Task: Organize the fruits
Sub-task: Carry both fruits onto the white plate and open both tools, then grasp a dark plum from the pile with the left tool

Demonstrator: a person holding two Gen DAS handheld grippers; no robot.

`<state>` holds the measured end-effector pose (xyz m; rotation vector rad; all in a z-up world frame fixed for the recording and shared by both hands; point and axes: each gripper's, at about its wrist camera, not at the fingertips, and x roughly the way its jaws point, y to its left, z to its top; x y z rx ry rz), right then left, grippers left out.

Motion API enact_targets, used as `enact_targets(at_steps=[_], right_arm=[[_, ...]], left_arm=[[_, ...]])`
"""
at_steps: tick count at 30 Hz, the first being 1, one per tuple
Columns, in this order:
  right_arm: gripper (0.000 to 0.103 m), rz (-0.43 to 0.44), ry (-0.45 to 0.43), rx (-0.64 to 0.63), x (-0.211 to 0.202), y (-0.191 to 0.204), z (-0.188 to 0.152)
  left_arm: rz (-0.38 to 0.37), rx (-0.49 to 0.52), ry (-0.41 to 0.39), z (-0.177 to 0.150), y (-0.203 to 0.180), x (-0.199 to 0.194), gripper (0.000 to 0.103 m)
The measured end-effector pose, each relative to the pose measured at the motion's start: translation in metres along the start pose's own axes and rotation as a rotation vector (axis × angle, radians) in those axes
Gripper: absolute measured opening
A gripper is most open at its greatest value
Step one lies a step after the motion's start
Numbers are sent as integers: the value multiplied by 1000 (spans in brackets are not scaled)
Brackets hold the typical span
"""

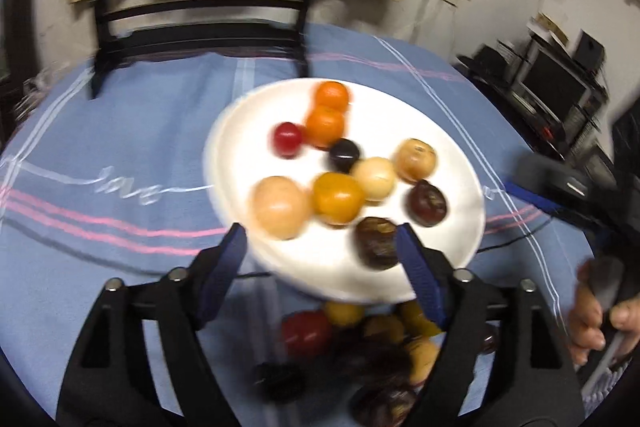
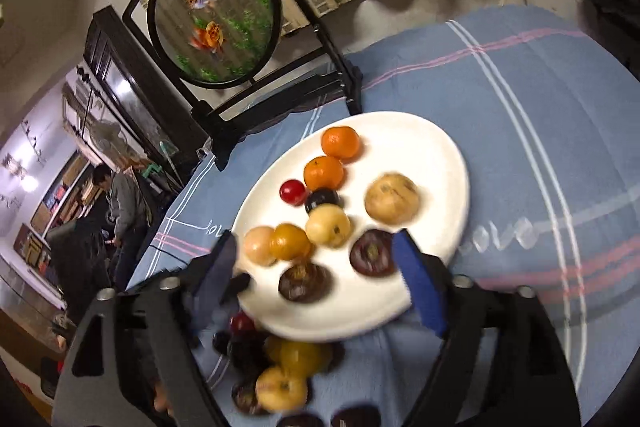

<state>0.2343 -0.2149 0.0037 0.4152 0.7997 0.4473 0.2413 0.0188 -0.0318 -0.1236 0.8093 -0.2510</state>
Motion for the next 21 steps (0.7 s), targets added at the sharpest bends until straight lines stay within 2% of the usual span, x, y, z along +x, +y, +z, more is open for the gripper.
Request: enact_targets(at_steps=[4,6,13,15,21], right_arm=[[98,-15,-37,64,-32,-17,-31],[99,-39,-44,124,-43,-29,-41],[100,-51,-47,340,-53,-74,-55],[100,-47,-37,370,-51,-79,-55],[100,-19,7,389,-44,-79,-55]], left_arm=[[58,-72,-9,-25,30,-23,89],[79,-108,-2,-39,41,-30,89],[118,-120,36,-73,54,-42,92],[127,-104,46,-79,52,-42,92],[194,50,43,-83,25,-33,94]])
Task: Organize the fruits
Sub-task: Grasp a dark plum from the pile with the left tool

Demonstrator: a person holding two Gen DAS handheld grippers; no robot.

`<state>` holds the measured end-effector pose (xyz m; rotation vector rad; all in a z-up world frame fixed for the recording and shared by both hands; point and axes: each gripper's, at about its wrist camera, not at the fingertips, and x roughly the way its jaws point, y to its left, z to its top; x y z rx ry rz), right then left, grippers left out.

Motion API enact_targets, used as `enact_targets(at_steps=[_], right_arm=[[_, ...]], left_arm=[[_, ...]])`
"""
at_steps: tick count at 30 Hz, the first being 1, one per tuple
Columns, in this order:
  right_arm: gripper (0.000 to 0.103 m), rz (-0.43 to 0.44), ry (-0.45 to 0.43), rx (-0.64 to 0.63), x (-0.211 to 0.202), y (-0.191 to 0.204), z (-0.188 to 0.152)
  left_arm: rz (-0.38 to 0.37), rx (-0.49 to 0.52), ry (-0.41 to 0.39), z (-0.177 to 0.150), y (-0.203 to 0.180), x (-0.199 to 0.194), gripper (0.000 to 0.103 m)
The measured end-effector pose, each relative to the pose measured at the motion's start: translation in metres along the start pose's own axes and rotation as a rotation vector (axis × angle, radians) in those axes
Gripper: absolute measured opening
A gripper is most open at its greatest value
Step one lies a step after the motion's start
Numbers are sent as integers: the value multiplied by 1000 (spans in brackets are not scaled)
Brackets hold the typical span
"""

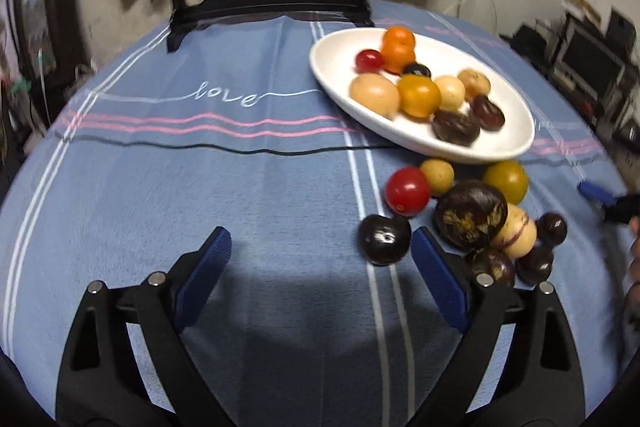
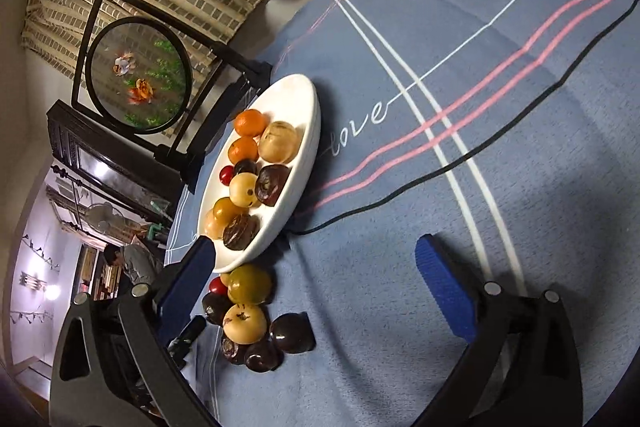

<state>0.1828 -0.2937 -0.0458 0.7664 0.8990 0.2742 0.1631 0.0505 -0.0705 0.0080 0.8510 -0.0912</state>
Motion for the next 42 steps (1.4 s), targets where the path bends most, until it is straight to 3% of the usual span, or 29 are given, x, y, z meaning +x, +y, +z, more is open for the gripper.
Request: enact_targets(at_steps=[6,10,15,18,21,23,24,29,34,37,42], right_arm=[[100,15,19,1,0,2,-3],[100,18,19,-9,0,4,-4],[100,22,10,-43,-2,10,-6],[100,21,16,-51,-1,11,-8],[100,28,6,-100,-3,19,-11],[100,28,-9,-163,-6,28,-15],[100,24,-16,-196,-7,33,-19],[100,50,12,-283,-8,45,-37],[93,51,41,-300,-4,45,-42],[84,39,62,-328,-1,48,-48],[65,-7,129,-374,12,50,-59]], left_arm=[[113,136,25,2,-22,15,94],[127,135,8,4,-17,14,95],[100,91,-18,6,-5,9,95],[31,122,-3,7,-12,12,93],[-19,155,-6,5,-21,11,80],[-58,155,23,5,-23,16,60],[-84,142,48,6,-21,21,55],[-105,120,50,7,-19,23,54],[-104,102,46,8,-17,24,46],[-135,88,42,9,-18,23,32],[-145,96,45,9,-21,23,31]])
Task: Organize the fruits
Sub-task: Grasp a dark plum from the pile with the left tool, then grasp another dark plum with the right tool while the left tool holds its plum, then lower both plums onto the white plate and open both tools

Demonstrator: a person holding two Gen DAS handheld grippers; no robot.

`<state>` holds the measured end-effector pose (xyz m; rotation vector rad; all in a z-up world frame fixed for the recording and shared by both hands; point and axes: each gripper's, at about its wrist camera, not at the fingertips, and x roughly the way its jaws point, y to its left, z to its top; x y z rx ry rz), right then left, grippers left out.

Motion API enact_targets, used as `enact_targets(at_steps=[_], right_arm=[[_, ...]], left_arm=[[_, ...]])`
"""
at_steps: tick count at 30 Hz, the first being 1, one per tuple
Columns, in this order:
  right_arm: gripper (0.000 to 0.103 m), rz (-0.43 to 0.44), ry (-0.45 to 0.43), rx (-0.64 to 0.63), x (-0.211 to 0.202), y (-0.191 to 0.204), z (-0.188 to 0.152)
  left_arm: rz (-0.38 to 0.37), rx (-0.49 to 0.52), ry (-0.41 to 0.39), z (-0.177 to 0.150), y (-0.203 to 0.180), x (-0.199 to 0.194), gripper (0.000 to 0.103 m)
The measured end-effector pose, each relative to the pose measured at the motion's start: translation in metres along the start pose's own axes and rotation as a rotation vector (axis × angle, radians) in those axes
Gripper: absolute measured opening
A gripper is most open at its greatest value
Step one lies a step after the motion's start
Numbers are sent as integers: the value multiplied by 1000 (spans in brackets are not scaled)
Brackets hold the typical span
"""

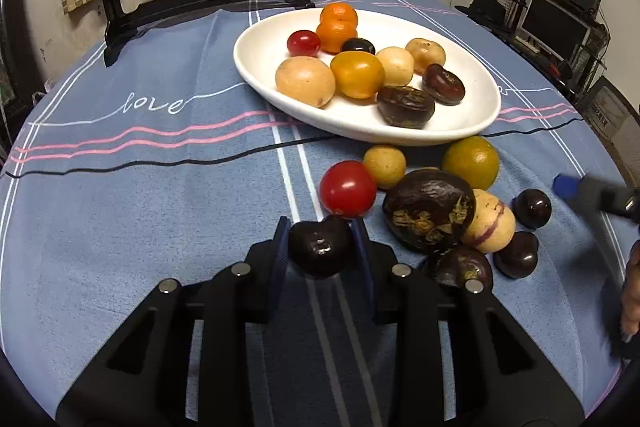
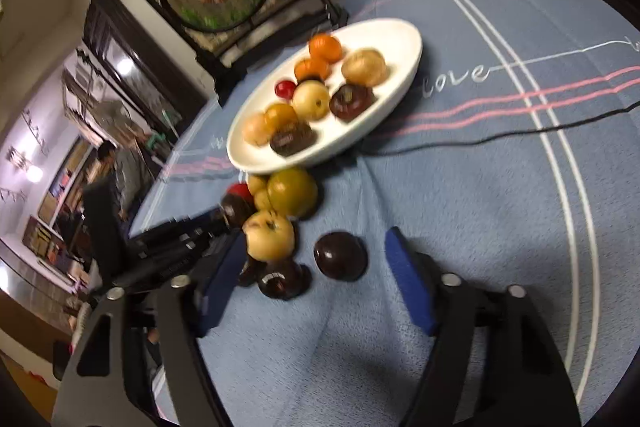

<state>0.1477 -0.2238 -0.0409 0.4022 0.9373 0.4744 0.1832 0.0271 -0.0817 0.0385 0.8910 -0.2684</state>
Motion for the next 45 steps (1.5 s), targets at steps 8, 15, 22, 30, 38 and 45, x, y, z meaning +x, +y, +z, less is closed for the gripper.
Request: enact_targets(at_steps=[8,15,22,30,38,45], right_arm=[[43,-42,-81,-180,-6,28,-5],[43,-153,-1,-166,15,16,-8],[41,-248,32,-219,27,19,-12],[27,-217,21,-150,26,6,-7],[27,-134,-79,-170,4,21,-5],[27,-118,-152,-185,-9,39,53]], left_arm=[[8,5,2,0,-2,1,31],[12,8,4,0,-1,1,32],[22,15,5,-1,-3,1,31],[15,10,4,-1,-2,1,31],[0,-18,-48,2,1,-13,31],[3,-32,-179,61,-3,-43,31]])
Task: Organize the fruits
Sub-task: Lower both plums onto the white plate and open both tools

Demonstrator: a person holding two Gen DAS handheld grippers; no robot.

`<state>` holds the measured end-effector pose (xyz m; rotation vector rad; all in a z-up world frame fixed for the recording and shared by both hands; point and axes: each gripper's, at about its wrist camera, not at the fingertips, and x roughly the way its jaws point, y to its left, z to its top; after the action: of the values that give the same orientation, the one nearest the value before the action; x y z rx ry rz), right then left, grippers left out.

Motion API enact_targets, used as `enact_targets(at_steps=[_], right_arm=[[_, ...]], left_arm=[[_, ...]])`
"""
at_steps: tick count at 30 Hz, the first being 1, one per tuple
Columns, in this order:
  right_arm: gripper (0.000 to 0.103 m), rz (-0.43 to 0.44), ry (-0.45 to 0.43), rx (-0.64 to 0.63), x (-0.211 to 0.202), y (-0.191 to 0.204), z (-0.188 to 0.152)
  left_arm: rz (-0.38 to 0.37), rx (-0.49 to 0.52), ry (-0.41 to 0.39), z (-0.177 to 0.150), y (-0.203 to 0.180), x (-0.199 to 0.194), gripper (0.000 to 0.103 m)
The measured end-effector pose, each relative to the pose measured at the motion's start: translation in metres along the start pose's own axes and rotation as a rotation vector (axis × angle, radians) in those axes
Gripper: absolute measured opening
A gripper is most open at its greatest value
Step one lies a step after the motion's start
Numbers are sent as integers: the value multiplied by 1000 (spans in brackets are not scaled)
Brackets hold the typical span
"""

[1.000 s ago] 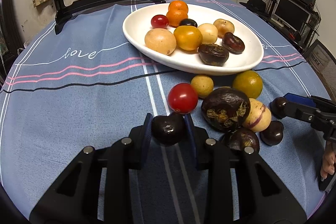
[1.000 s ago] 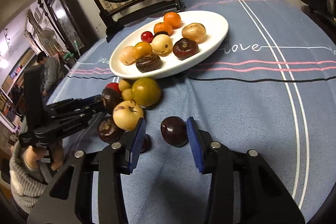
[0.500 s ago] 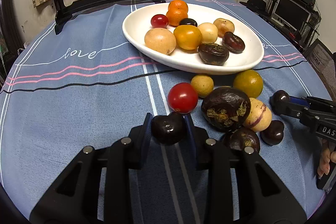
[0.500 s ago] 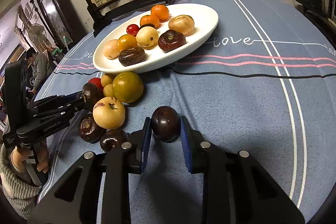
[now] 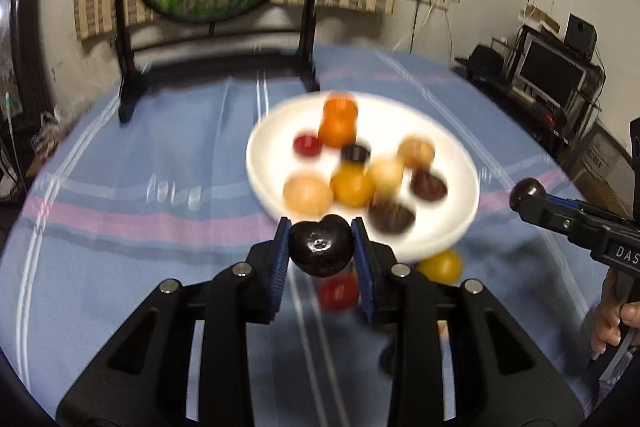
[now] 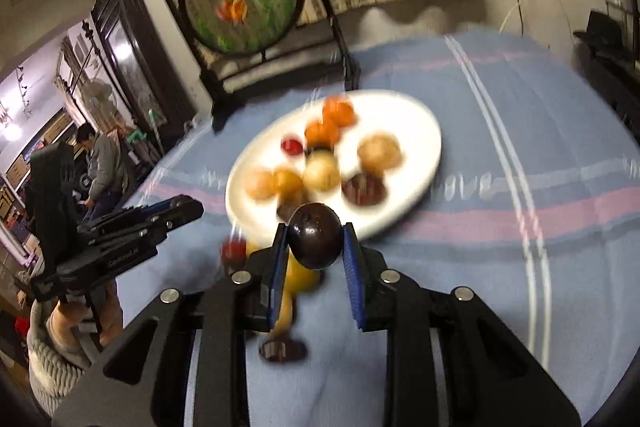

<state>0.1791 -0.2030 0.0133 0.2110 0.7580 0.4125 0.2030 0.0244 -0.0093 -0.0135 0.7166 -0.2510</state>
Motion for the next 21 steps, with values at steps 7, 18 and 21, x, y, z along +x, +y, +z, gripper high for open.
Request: enact_targets(at_steps=[7,18,21], right_arm=[[27,10,-39,60,42,-10,55],[27,-30,58,70,128,-39,81],[29,-39,77,61,140,-42,81]], left_arm=[[26,-81,11,52,11,60,31],[47,-80,109,57,28,119,33],[51,-72,112,57,27,122,50]])
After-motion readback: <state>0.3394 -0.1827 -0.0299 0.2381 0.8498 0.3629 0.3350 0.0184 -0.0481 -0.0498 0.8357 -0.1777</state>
